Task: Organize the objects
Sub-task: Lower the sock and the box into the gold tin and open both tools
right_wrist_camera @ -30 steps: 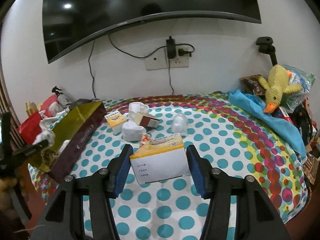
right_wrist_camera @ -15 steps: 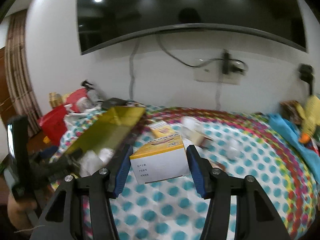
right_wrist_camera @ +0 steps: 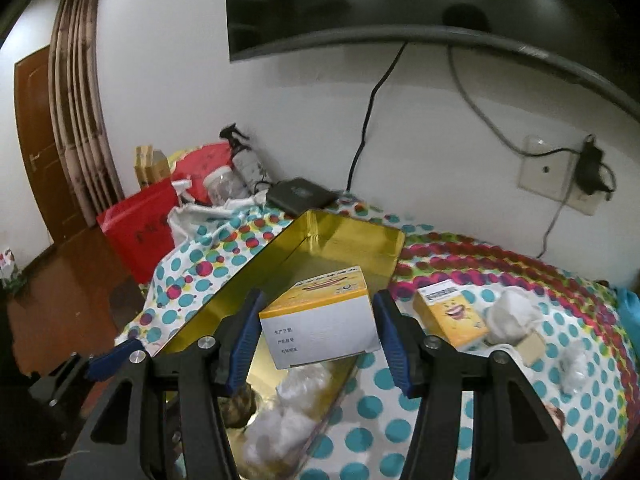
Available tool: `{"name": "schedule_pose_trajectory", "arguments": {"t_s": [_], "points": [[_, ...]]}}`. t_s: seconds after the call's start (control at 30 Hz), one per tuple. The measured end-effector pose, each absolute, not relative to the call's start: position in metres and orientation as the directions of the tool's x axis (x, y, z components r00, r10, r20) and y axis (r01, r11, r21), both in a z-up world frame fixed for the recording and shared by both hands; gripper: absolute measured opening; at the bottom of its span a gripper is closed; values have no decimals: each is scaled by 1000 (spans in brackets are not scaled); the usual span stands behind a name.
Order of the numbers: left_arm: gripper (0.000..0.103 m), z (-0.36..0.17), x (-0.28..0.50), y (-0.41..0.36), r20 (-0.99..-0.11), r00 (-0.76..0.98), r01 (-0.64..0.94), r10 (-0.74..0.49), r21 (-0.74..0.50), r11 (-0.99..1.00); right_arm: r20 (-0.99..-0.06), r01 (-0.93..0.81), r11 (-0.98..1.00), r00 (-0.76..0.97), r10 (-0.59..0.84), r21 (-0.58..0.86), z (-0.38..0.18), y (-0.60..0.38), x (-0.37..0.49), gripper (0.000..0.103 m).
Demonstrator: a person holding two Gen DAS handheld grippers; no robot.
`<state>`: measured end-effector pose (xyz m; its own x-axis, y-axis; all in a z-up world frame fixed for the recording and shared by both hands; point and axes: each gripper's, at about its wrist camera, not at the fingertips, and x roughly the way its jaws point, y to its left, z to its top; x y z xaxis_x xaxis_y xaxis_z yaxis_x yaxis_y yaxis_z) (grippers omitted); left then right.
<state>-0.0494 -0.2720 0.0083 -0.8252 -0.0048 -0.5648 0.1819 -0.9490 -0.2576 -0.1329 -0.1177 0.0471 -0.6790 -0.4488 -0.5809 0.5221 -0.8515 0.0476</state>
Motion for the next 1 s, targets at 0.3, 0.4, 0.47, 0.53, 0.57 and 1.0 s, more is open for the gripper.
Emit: {"name": "schedule_pose_trajectory", "arguments": {"t_s": [0.3, 0.4, 0.47, 0.53, 0.57, 1.0], "points": [[88, -1, -56, -272, -590, -807, 187, -23, -219, -958, -646, 537, -839, -610, -460, 90, 20, -138, -159, 53], [88, -3, -57, -270, -594, -804, 185, -23, -214, -959, -659, 544, -832, -589, -468, 105, 15, -143, -162, 54], [88, -3, -57, -269, -594, -804, 186, -25, -212, -959, -661, 549, -828, -581, -476, 114, 14, -147, -164, 55], [88, -3, -56, -269, -594, -804, 186, -25, -211, -960, -650, 553, -820, -572, -501, 146, 17, -146, -165, 67], [88, -3, -56, -269, -594, -804, 187, -26, -211, -959, -642, 552, -820, -576, -506, 152, 19, -145, -164, 72], [88, 9, -50, -252, -542, -839, 164, -38, -186, -969, -547, 367, -913, -734, -402, 179, 34, -24, -147, 91]]}}
